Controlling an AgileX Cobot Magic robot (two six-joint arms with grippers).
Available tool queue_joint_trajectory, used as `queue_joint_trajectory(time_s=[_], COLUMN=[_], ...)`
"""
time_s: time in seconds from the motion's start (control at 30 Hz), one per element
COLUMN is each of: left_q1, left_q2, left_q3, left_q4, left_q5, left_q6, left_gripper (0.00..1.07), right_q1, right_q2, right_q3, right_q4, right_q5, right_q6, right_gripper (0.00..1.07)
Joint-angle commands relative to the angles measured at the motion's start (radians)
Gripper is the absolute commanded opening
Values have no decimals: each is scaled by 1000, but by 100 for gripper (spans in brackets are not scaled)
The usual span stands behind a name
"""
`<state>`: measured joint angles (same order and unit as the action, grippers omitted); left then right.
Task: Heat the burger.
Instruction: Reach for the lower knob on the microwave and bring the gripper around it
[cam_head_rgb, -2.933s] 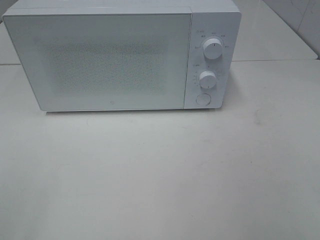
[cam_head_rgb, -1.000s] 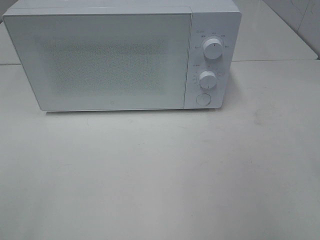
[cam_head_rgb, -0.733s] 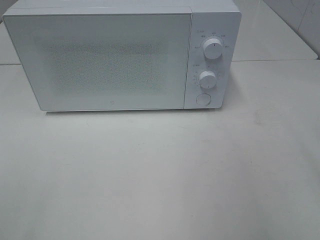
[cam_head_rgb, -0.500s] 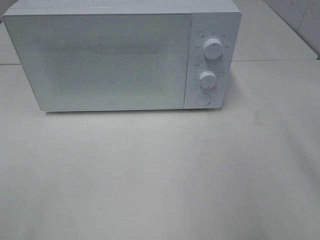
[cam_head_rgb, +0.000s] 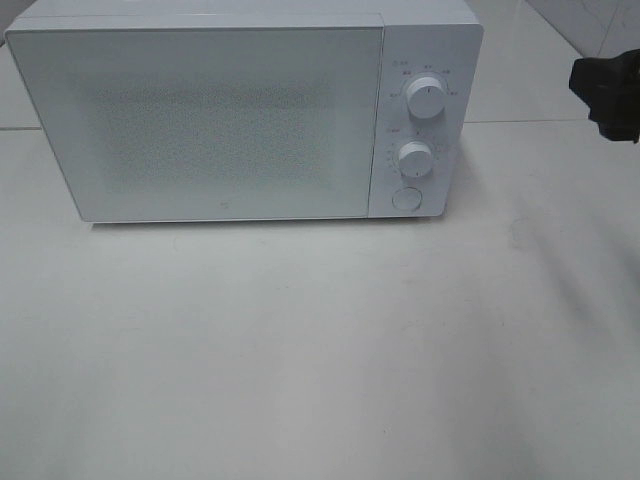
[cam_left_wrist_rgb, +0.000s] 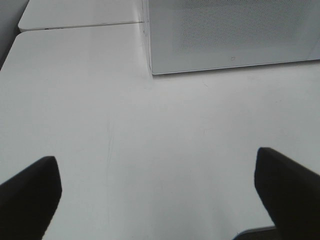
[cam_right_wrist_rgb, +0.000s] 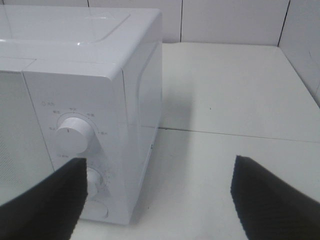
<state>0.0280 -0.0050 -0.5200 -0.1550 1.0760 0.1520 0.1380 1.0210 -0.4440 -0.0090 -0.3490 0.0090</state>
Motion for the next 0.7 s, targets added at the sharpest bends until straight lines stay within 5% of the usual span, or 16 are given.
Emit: queue_joint_trajectory(time_s=[0.03, 0.27, 0.53, 0.6, 0.7], left_q1=[3, 3, 3, 3, 3], left_q2=[-24, -24, -24, -24, -24], left_q3=[1, 1, 1, 1, 1], left_q4=[-11, -11, -11, -11, -11], left_q5=[-2, -2, -2, -2, -2], left_q6=[0, 0, 0, 0, 0], left_gripper=[98, 98, 98, 98, 98], right_q1=[-3, 25, 234, 350, 369], right_q2=[70, 163, 313, 397, 413], right_q3=[74, 143, 156, 156, 156], right_q4=[112, 235, 510, 622, 633], right_q5=[-243, -421, -653, -800, -828], right_q6=[-92, -145, -342, -366, -365], right_gripper=[77, 76, 76, 76, 76])
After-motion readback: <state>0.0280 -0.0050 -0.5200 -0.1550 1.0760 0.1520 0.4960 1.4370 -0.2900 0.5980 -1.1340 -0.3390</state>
